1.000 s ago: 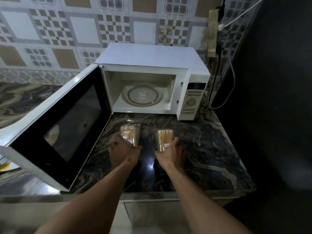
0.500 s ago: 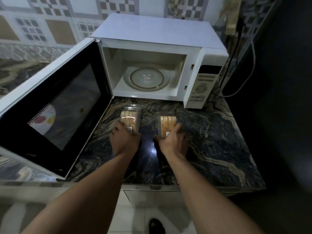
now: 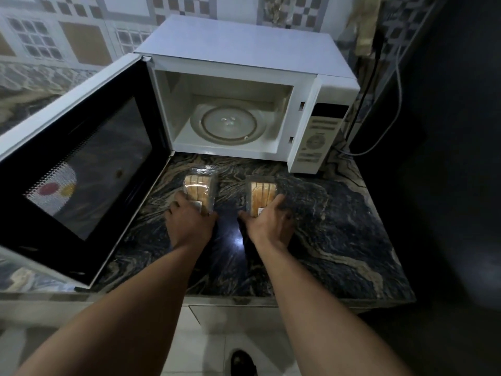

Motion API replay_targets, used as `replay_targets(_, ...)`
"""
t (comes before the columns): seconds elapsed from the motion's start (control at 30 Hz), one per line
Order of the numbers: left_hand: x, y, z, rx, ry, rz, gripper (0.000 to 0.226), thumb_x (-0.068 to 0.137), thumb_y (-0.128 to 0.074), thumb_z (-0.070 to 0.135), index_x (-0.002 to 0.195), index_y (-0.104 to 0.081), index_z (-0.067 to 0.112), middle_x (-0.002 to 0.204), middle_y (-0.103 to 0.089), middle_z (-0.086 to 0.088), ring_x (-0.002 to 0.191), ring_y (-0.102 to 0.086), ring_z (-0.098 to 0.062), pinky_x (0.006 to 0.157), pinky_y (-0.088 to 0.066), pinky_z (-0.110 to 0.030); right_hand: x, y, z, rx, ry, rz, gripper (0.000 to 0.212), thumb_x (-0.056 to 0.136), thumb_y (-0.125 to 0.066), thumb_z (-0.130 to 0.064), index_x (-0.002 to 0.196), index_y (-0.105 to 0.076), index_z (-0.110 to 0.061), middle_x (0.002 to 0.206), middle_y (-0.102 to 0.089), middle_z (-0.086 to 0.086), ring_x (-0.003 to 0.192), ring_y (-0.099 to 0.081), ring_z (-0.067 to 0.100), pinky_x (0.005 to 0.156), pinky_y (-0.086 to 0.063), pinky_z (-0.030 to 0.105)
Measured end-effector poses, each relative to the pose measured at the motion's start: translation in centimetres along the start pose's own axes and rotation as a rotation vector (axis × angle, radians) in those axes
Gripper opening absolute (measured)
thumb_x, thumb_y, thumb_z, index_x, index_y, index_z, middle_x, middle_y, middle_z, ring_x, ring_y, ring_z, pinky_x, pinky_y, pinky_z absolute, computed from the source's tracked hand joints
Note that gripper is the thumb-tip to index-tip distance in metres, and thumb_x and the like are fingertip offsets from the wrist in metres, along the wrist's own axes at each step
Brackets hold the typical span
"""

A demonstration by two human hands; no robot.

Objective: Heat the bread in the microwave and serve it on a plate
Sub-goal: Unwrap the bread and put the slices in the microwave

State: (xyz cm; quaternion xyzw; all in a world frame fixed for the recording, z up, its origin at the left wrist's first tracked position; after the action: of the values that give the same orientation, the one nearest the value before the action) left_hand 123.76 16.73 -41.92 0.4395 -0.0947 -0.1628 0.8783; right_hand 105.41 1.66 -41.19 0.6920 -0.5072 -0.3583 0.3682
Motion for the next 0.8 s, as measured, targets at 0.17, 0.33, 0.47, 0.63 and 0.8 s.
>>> replay_targets(0.17,0.1,0.0,-0.1,0.010,0.013,-0.014,0.094,0.064,-0.084,0.048,0.132,-0.037,0.004,0.131,-0.054,-0.024,0.123,-0.048,-0.043,0.105,-0.036,-0.046,0.2,-0.6,0.0,0.008,0.001,-0.036,0.111,0.066,-0.073,-0.072,0.138,-0.010,-0.016,0.130,-0.051,0.027,0.117,-0.051,0.042,0.097,-0.043,0.047)
replay_targets(0.33,-0.7,0.9,0.2,0.029,0.036,-0.047,0.103,0.062,-0.086,0.053,0.139,-0.034,0.007,0.139,-0.050,-0.022,0.129,-0.045,-0.042,0.104,-0.040,-0.049,0.1,0.4,0.0,0.005,0.043,-0.075,0.118,0.070,-0.068,-0.075,0.151,-0.005,-0.015,0.141,-0.045,0.027,0.128,-0.044,0.041,0.101,-0.041,0.048)
replay_targets(0.47,-2.6,2.3,0.6,0.038,0.011,-0.002,0.108,0.066,-0.083,0.055,0.147,-0.028,0.009,0.149,-0.037,-0.023,0.134,-0.038,-0.044,0.105,-0.038,-0.055,-1.0,3.1,-0.7,0.001,0.208,0.027,0.104,0.077,-0.071,-0.062,0.151,-0.015,-0.016,0.142,-0.040,0.022,0.130,-0.038,0.039,0.103,-0.039,0.044)
replay_targets(0.63,-7.7,3.7,4.2,0.167,-0.415,0.147,0.057,0.089,-0.063,0.039,0.136,-0.046,0.011,0.132,-0.050,-0.019,0.118,-0.049,-0.038,0.094,-0.045,-0.049,-2.6,4.9,-1.1,-0.032,0.463,0.081,0.066,0.082,-0.072,-0.031,0.136,-0.042,-0.009,0.125,-0.051,0.018,0.115,-0.047,0.035,0.097,-0.044,0.043)
replay_targets(0.8,-8.9,-1.3,4.8,-0.049,-0.182,-0.391,0.011,0.089,-0.062,0.021,0.084,-0.070,0.015,0.083,-0.072,-0.012,0.076,-0.067,-0.030,0.066,-0.056,-0.035,-3.4,2.9,0.0,-0.180,0.572,-0.198,0.018,0.089,-0.058,-0.024,0.104,-0.063,-0.017,0.107,-0.054,0.006,0.105,-0.052,0.028,0.087,-0.049,0.040)
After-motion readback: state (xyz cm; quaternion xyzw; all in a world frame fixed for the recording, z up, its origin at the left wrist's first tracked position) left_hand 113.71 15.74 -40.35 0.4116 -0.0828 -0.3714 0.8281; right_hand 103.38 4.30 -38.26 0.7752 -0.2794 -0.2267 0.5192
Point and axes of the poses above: each hand's wrist, its own x-axis towards the middle knuckle, its own y-axis out of the back of the hand, z = x × y, the point moved 9 cm from there along x, towards the middle knuckle
